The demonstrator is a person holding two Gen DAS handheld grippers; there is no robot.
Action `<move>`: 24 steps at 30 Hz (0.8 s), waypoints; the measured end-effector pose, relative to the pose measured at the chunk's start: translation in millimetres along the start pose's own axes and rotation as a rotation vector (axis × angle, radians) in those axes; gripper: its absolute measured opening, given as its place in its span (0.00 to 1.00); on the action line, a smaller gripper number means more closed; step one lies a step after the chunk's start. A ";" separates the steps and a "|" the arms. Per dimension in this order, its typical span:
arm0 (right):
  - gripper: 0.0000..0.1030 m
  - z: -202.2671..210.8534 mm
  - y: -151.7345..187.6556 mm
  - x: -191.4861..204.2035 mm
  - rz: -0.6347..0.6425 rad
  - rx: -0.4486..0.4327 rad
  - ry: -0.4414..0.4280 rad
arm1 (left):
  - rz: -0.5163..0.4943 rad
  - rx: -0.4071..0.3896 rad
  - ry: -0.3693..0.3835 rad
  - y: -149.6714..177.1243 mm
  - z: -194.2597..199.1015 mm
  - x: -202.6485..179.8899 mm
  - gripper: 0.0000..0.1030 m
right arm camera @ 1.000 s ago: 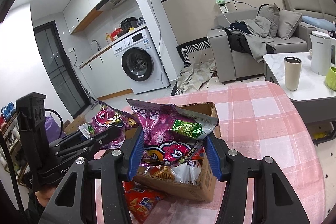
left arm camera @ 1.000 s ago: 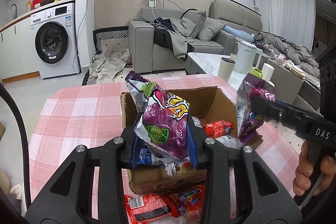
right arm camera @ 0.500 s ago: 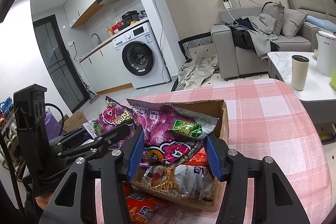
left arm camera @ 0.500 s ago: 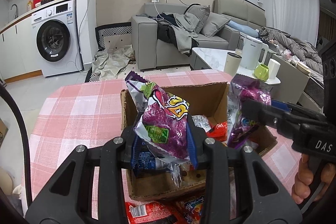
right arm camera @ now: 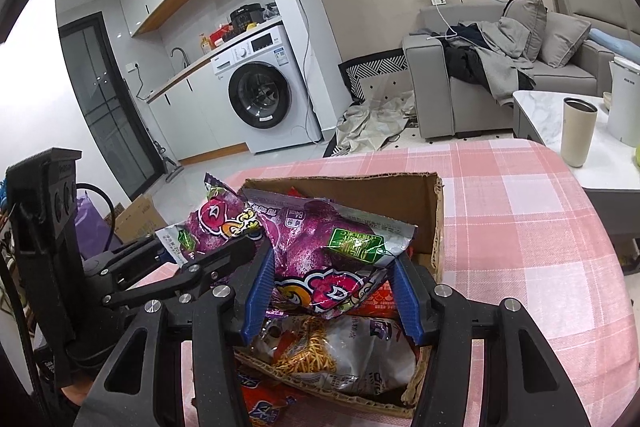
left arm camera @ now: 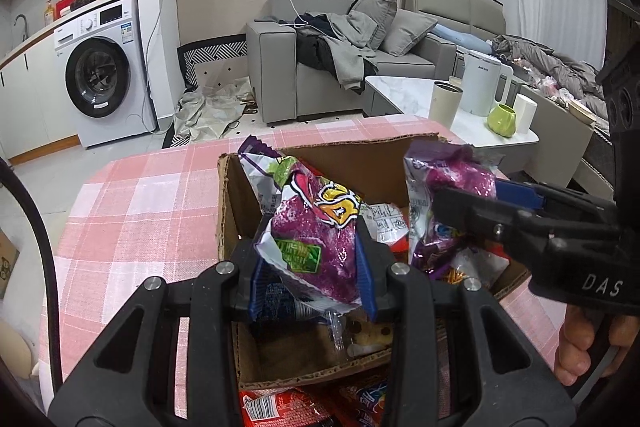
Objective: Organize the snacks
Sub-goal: 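Lower both purple bags into the box and open both tools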
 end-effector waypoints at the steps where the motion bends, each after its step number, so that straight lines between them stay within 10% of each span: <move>1: 0.53 -1.2 -0.2 -0.7 0.001 0.002 -0.001 | 0.002 0.002 0.001 0.9 -2.3 -0.3 0.32; 16: 0.56 -10.1 -4.8 -0.1 0.016 0.033 0.000 | -0.009 0.030 0.004 12.2 -1.7 -0.2 0.33; 24: 0.69 6.7 -3.9 3.4 0.042 0.009 0.006 | 0.003 0.017 0.019 15.1 17.2 1.6 0.67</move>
Point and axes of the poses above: each gripper's, at about its wrist camera, not at the fingertips, and z roughly against the way its jaws point, x to its left, y to its underside, the point moved 1 cm from there along -z, roughly the way its jaws point, and after that the axes turned 15 degrees about -y, right-handed, at the moved point
